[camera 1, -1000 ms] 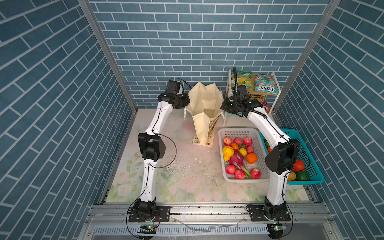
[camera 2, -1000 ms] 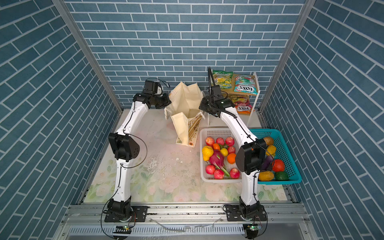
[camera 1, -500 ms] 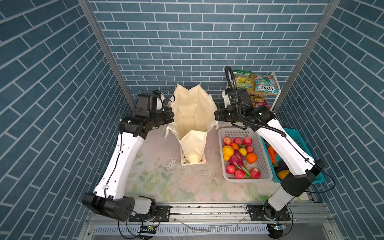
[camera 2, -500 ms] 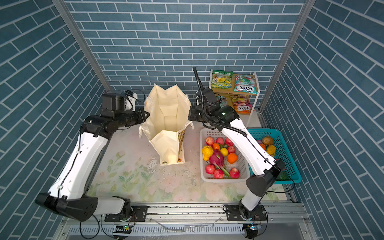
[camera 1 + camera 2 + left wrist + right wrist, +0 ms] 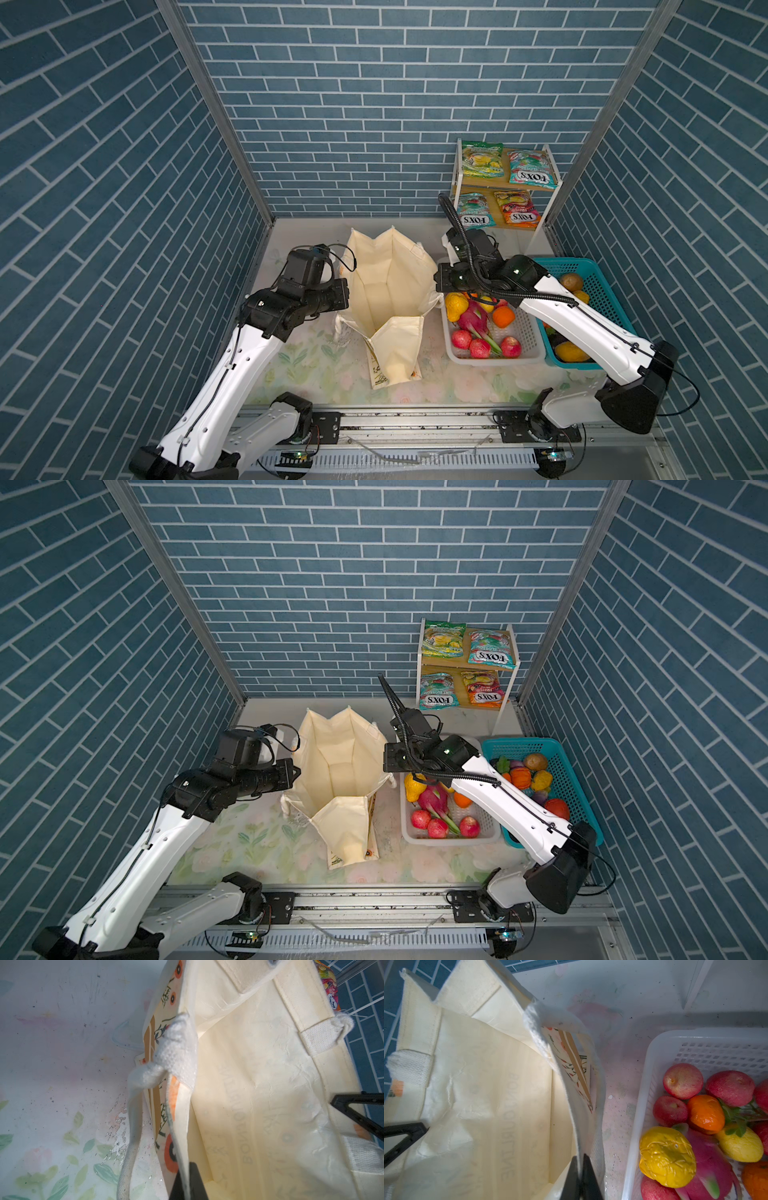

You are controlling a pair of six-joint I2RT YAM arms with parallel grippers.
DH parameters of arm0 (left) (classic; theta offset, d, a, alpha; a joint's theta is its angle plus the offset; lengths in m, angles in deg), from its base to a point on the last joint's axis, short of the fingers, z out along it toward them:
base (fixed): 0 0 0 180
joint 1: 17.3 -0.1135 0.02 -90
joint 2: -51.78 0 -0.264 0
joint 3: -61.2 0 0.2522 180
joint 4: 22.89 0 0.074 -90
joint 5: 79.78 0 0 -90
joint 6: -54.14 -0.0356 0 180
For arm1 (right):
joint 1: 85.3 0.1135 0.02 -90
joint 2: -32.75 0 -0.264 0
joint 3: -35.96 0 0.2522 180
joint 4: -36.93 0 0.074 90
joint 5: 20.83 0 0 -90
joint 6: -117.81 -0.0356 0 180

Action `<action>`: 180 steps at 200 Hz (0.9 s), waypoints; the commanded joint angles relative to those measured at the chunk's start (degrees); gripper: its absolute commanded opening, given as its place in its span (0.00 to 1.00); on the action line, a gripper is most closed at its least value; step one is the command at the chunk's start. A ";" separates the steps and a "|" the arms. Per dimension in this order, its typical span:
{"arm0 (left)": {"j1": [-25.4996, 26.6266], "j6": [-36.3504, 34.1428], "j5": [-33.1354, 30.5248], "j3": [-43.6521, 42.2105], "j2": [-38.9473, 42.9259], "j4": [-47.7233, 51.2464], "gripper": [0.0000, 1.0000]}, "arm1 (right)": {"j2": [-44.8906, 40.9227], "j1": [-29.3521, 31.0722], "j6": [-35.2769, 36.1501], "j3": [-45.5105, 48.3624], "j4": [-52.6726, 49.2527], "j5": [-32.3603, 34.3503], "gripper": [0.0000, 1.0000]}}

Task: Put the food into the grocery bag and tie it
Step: 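Grasp the bag's rim with both grippers and pull it open apart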

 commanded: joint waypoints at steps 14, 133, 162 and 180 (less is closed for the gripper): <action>1.64 0.90 -2.55 -1.33 0.40 -0.24 0.16 | -3.80 0.12 -2.03 3.81 4.35 1.72 0.00; 1.71 -0.06 -3.43 3.09 -1.48 2.91 0.19 | -1.61 0.15 0.69 1.84 1.53 1.71 0.30; 1.67 -0.89 -2.91 4.45 -3.25 3.51 0.05 | -1.24 0.13 0.37 0.97 1.37 1.95 0.03; 1.66 -1.96 -2.38 5.84 -4.84 3.85 0.00 | -1.91 0.15 -0.81 1.08 1.93 2.25 0.00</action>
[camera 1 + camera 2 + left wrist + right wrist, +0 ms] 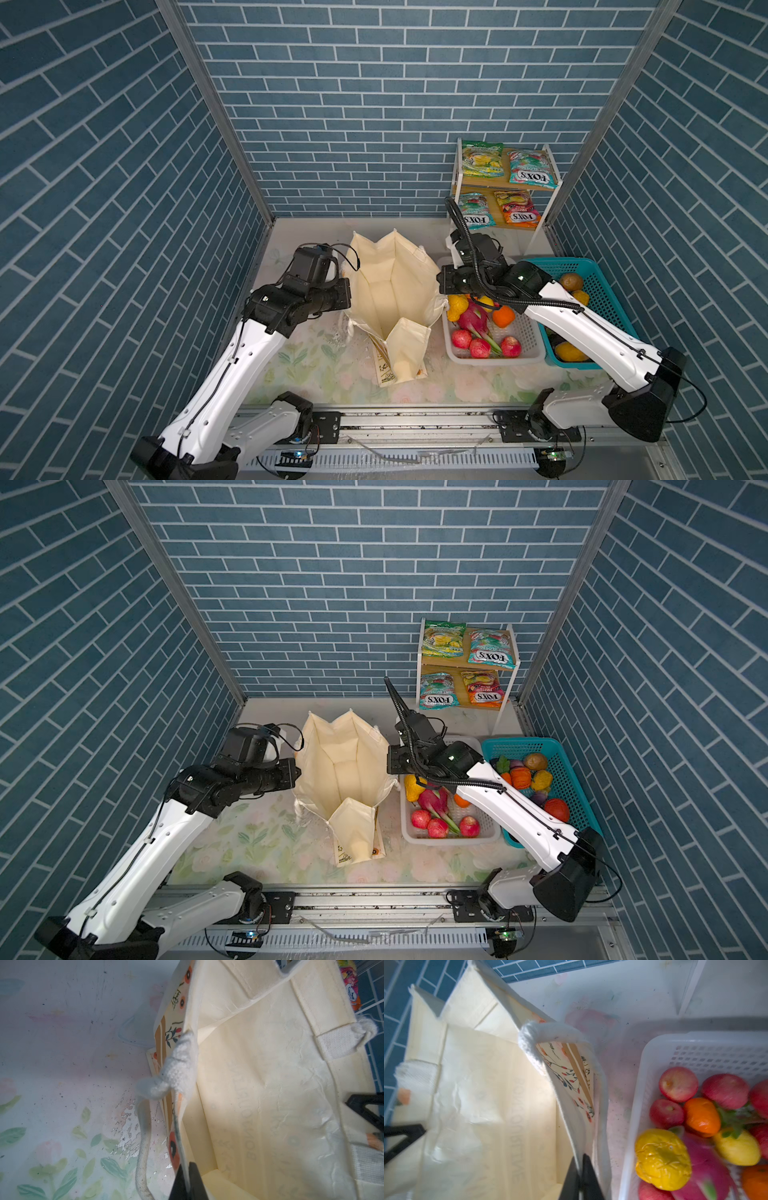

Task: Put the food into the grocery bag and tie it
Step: 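Grasp the bag's rim with both grippers and pull it open apart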

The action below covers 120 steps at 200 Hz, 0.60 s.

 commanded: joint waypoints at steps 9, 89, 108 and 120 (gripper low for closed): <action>0.18 -2.50 0.52 3.59 -2.55 1.95 0.00 | -0.96 0.11 -1.78 -0.91 -0.24 1.56 0.00; 0.20 -7.51 3.61 9.47 -9.98 4.12 0.14 | -4.26 0.76 -6.18 1.90 0.72 5.92 0.00; 0.18 -7.71 3.91 9.91 -10.50 3.99 0.26 | -4.89 0.88 -6.98 2.70 0.52 6.83 0.00; 0.17 -8.10 3.78 10.41 -10.82 4.10 0.27 | -5.05 0.89 -7.28 3.06 0.72 6.88 0.00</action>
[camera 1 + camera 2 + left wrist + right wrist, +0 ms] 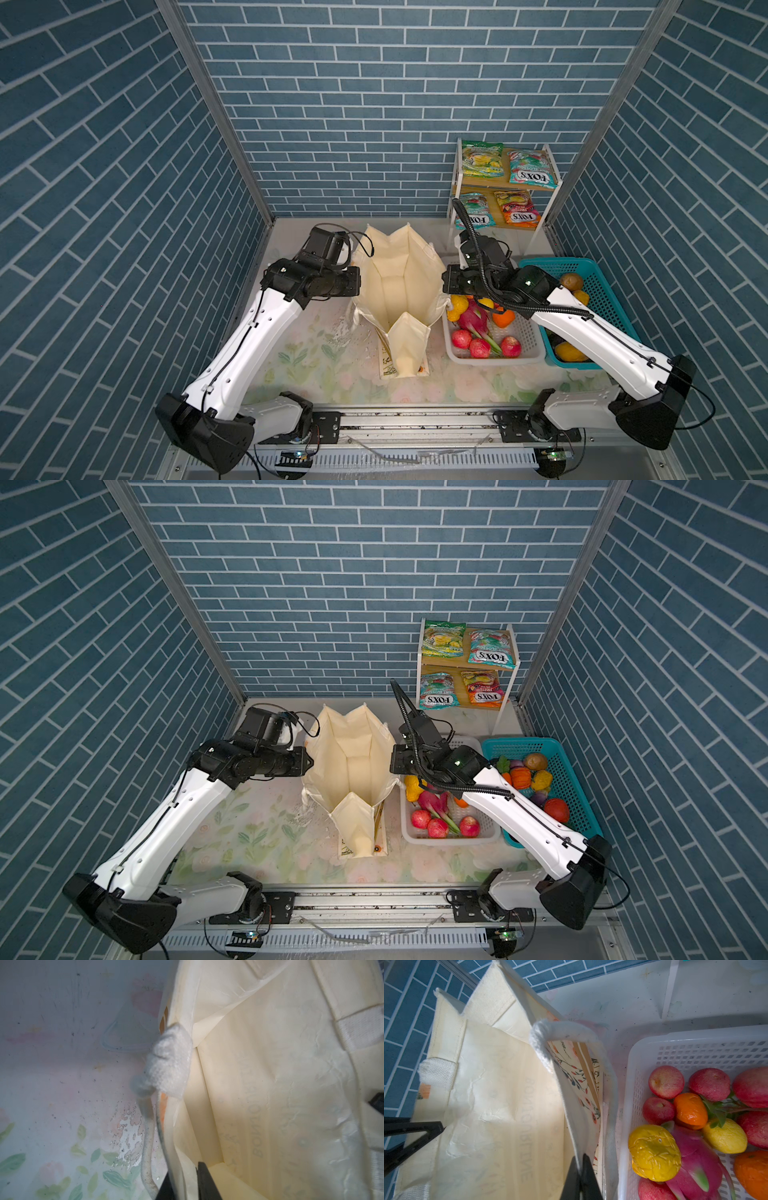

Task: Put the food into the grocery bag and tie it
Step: 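Grasp the bag's rim with both grippers and pull it open apart, then hold the bag rim with the left gripper while the right gripper grasps the yellow mango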

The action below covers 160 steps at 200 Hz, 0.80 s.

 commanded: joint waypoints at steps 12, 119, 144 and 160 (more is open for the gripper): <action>0.16 -2.01 0.07 2.23 -0.67 1.73 0.26 | -1.75 0.39 -2.50 0.47 -0.65 2.56 0.05; 0.22 -1.81 -2.15 1.79 -0.25 3.92 0.00 | -5.57 -0.80 5.69 -8.99 -13.17 13.16 0.54; 0.15 -2.11 -2.47 1.18 0.44 4.20 0.00 | -9.59 -2.85 5.62 -9.63 -16.11 15.07 0.55; 0.17 -2.32 -2.40 1.29 0.33 4.37 0.00 | -11.80 -4.94 5.28 -8.56 -17.47 14.84 0.55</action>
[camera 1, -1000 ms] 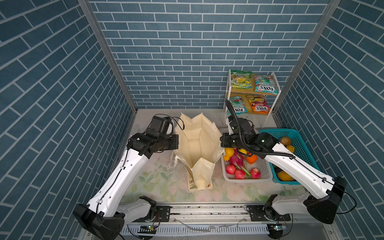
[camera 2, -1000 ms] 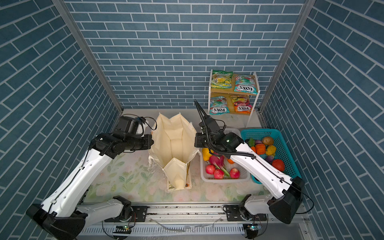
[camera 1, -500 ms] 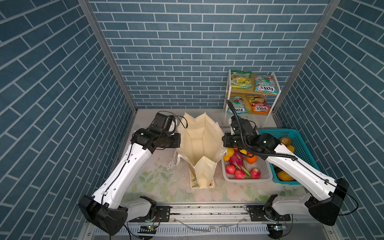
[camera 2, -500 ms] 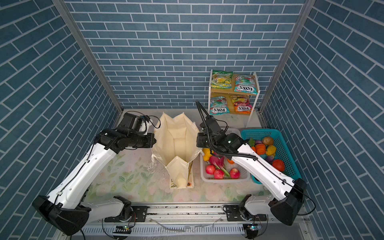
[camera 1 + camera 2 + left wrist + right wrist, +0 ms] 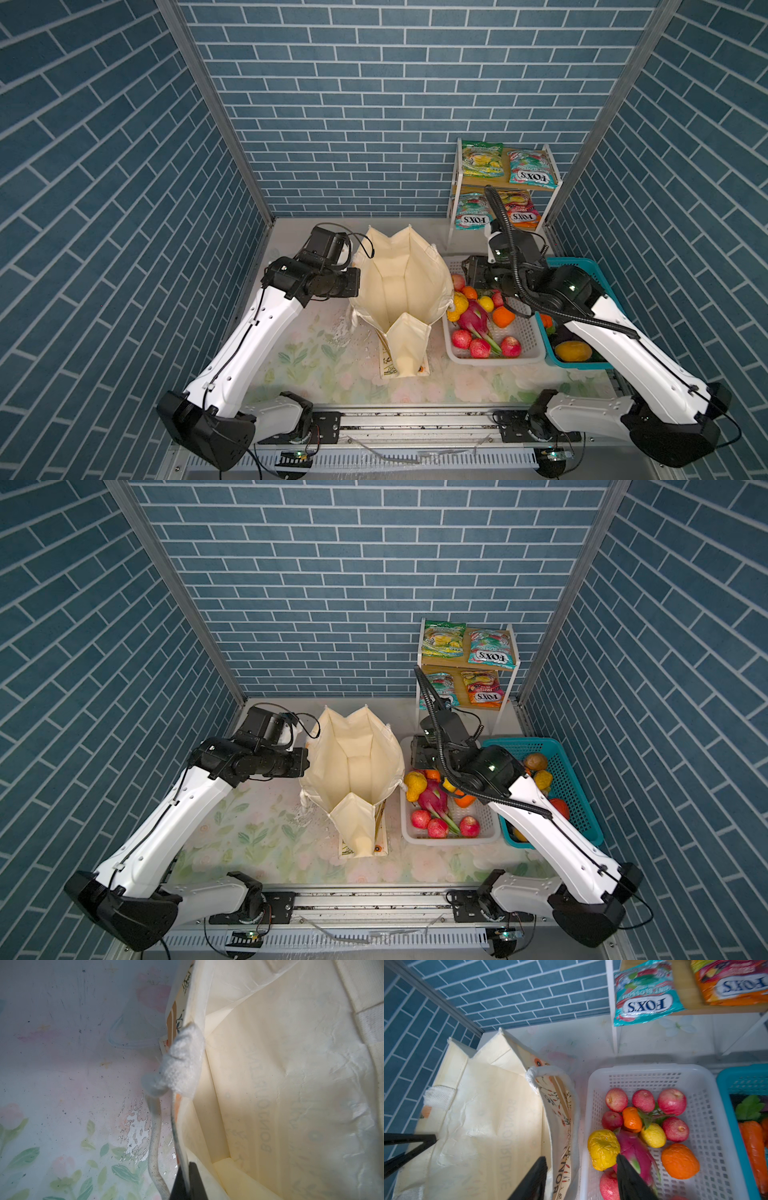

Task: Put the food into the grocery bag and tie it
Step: 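Hold the bag rim with the left gripper while the right gripper grasps the yellow mango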

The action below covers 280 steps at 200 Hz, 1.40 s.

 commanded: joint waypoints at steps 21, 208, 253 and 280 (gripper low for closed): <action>0.18 -1.32 -0.66 1.50 0.08 2.58 0.00 | -6.03 -5.52 -1.07 3.17 -5.49 0.27 0.55; 0.17 -3.64 -1.63 3.93 -2.63 2.96 0.00 | -0.02 -10.45 -8.59 25.64 12.82 -20.39 0.84; 0.17 -3.89 -1.72 3.06 -2.23 2.69 0.00 | 2.05 -10.43 -9.50 26.90 14.08 -20.49 0.83; 0.16 -4.08 -1.52 2.69 -2.17 2.43 0.00 | 3.49 -10.43 -9.94 27.27 15.20 -20.90 0.81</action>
